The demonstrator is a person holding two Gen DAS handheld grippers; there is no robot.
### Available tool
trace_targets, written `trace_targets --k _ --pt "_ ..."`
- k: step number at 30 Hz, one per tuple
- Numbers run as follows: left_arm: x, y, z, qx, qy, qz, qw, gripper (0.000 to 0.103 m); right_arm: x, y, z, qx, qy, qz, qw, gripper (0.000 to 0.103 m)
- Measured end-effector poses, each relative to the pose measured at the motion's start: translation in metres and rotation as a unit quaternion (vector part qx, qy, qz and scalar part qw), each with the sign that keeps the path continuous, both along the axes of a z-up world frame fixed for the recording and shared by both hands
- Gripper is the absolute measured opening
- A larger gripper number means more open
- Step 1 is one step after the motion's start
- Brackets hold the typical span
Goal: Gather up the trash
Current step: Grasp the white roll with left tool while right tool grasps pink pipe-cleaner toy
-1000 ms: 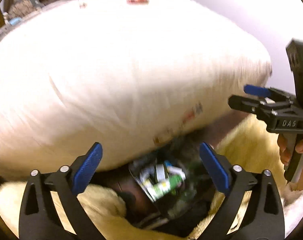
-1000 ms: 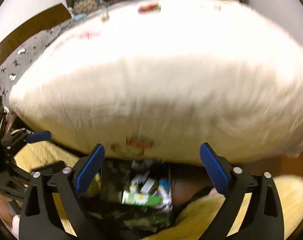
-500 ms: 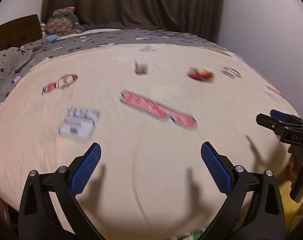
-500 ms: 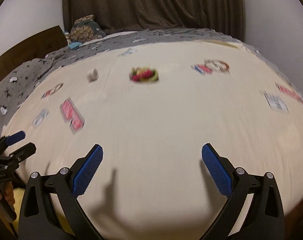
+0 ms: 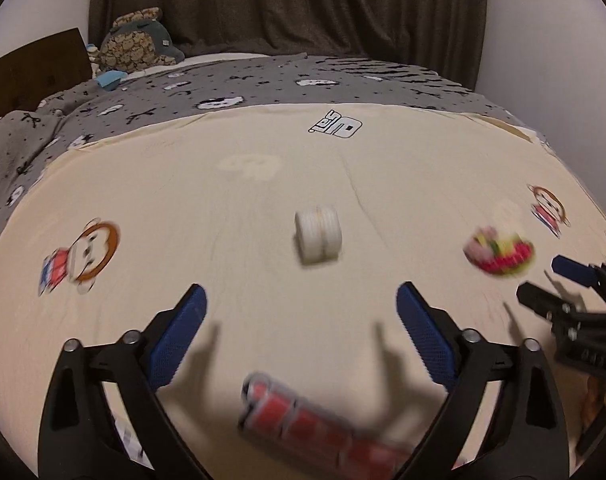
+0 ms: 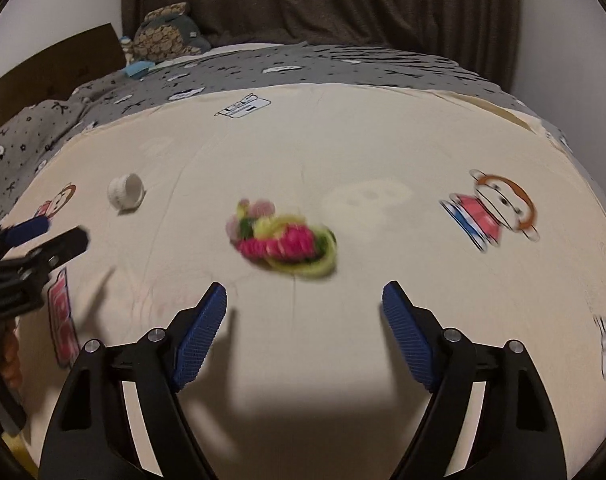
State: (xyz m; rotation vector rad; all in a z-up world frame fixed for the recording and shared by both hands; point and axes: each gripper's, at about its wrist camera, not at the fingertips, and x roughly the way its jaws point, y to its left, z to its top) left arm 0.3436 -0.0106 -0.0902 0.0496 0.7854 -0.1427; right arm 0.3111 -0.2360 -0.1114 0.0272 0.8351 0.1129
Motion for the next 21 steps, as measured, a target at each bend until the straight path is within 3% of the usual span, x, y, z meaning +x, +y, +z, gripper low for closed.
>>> trace_targets --k 6,7,9,10,11,13,21 --pt "0.050 -0.009 -0.008 0.002 0.022 0.009 0.9997 0.077 0.036 0.010 -0.011 0.004 0.024 0.010 1.000 0.081" --pt "0.055 -0.010 -0.010 0.003 0.028 0.008 0.9996 0.072 0.039 0.012 -0.013 0.002 0.030 0.013 0.999 0.081" --pt "0.065 -0.011 -0.018 0.002 0.050 -0.001 0.9987 0.058 0.040 0.016 -0.014 -0.004 0.030 0.019 0.999 0.070" --pt "0.066 -0.011 -0.021 -0.002 0.059 -0.004 0.9982 0.046 0.038 0.017 -0.013 -0.007 0.026 0.022 0.999 0.062" --pt "0.066 -0.010 -0.023 -0.001 0.062 -0.004 0.9980 0.042 0.034 0.018 -0.011 -0.009 0.022 0.023 0.999 0.060" --pt "0.061 -0.011 -0.021 0.005 0.057 -0.016 0.9982 0.023 0.030 0.017 -0.010 -0.003 0.024 0.024 0.999 0.052" --pt "-0.008 -0.007 0.015 0.007 0.022 -0.041 0.9989 0.023 -0.026 0.014 0.017 -0.001 -0.009 0.030 1.000 0.051"
